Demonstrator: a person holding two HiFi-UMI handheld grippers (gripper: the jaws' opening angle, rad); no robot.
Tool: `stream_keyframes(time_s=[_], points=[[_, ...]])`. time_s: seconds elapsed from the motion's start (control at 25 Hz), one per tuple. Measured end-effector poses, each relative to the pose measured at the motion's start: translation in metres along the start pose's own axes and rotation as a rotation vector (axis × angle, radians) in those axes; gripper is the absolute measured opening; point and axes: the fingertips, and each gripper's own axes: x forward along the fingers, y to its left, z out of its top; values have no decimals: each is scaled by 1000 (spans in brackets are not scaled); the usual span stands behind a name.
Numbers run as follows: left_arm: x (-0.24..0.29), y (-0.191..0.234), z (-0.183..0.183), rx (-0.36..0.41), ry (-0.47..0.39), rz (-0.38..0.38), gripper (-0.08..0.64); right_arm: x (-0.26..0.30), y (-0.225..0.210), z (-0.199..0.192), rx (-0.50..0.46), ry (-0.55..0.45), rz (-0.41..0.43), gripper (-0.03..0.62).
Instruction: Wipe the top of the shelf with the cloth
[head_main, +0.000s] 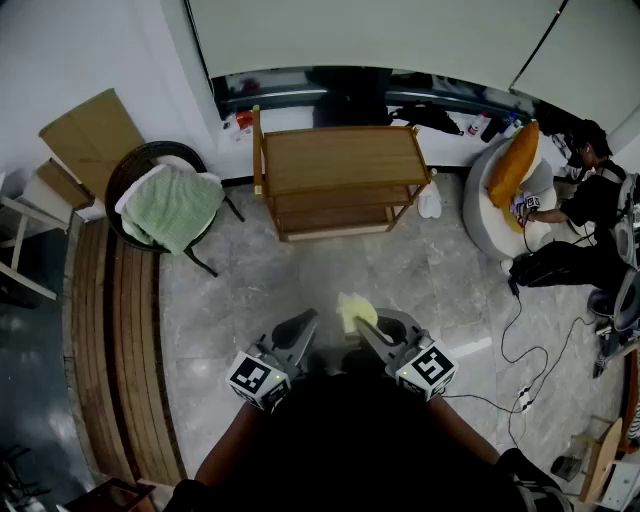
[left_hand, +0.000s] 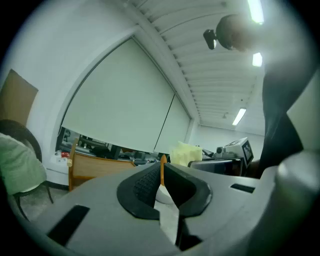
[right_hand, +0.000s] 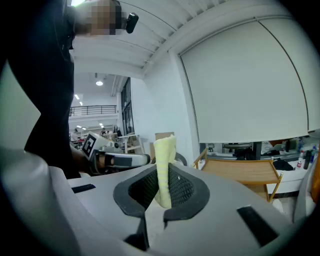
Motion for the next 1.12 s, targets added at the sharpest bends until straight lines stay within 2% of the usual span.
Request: stream_keyframes(time_s=[0.12, 0.28, 0.48, 0.64, 0.84, 1.0, 1.12], points=[[-5, 12, -4, 12, 10, 62, 12, 11, -3, -3, -34, 18, -8, 41], [-7, 30, 1, -18, -31, 107, 12, 24, -15, 0, -63, 28, -34, 41], [-3, 48, 0, -44, -1, 166, 12, 40, -21, 1, -41, 22, -68, 41], [-3, 52, 4, -37, -8, 141, 11, 52, -22, 6, -44, 13, -76, 41], [5, 66, -5, -103, 6, 128, 11, 63, -28, 0, -15, 40, -76, 41], [27, 82, -1, -126, 2, 134, 11, 73, -57, 1, 4, 40, -89, 41], [45, 101, -2, -127, 30, 153, 11, 88, -80, -2, 16, 49, -91, 41]])
